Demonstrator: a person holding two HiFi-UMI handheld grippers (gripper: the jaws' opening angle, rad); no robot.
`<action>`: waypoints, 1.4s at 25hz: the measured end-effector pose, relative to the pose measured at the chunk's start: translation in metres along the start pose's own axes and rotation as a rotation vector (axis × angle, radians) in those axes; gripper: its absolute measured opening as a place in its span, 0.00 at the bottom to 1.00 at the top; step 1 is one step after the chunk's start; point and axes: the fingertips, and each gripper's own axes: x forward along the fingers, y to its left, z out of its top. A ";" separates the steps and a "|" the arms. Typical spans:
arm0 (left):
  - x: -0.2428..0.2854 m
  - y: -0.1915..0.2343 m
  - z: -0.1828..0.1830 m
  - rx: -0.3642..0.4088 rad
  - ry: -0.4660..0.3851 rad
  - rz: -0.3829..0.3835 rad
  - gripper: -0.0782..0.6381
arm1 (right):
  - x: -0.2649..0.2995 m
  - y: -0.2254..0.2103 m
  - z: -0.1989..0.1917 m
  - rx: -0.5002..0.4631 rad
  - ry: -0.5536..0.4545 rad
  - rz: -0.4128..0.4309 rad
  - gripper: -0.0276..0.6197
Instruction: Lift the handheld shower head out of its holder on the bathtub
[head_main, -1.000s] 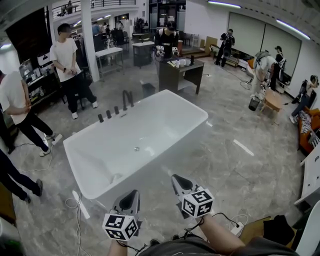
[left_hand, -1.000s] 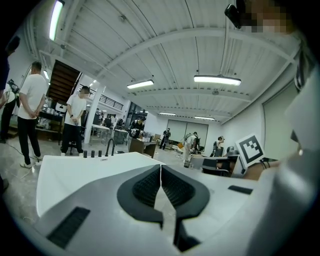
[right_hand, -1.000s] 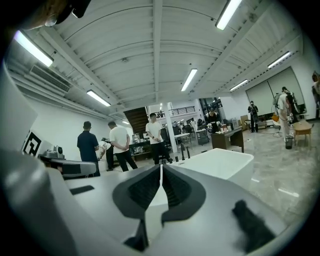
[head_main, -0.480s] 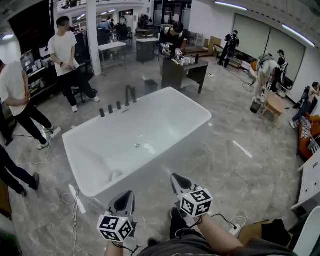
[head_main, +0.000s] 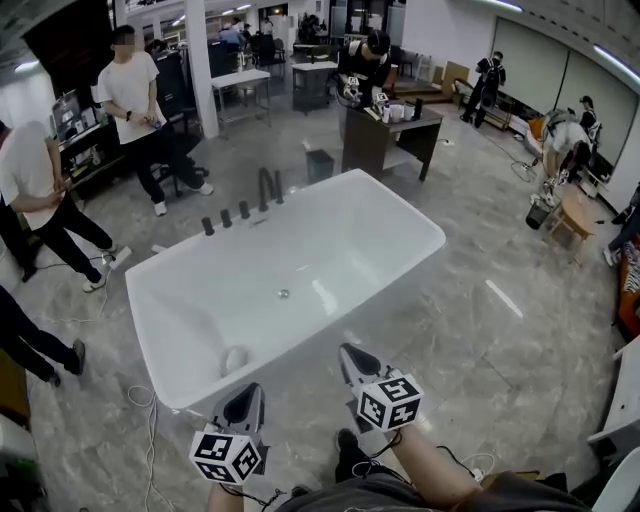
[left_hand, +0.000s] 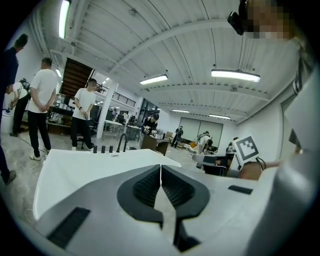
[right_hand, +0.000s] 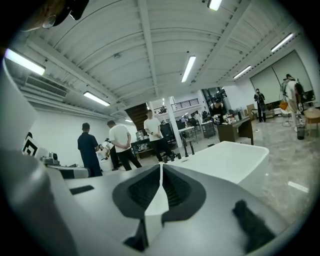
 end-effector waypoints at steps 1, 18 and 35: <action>0.012 0.001 0.001 -0.003 0.004 0.006 0.13 | 0.007 -0.011 0.002 0.007 0.001 0.000 0.09; 0.129 -0.013 0.024 -0.011 0.038 0.066 0.13 | 0.059 -0.120 0.026 0.089 0.035 0.037 0.09; 0.201 -0.021 0.046 0.008 0.031 0.116 0.13 | 0.099 -0.181 0.052 0.094 0.033 0.103 0.09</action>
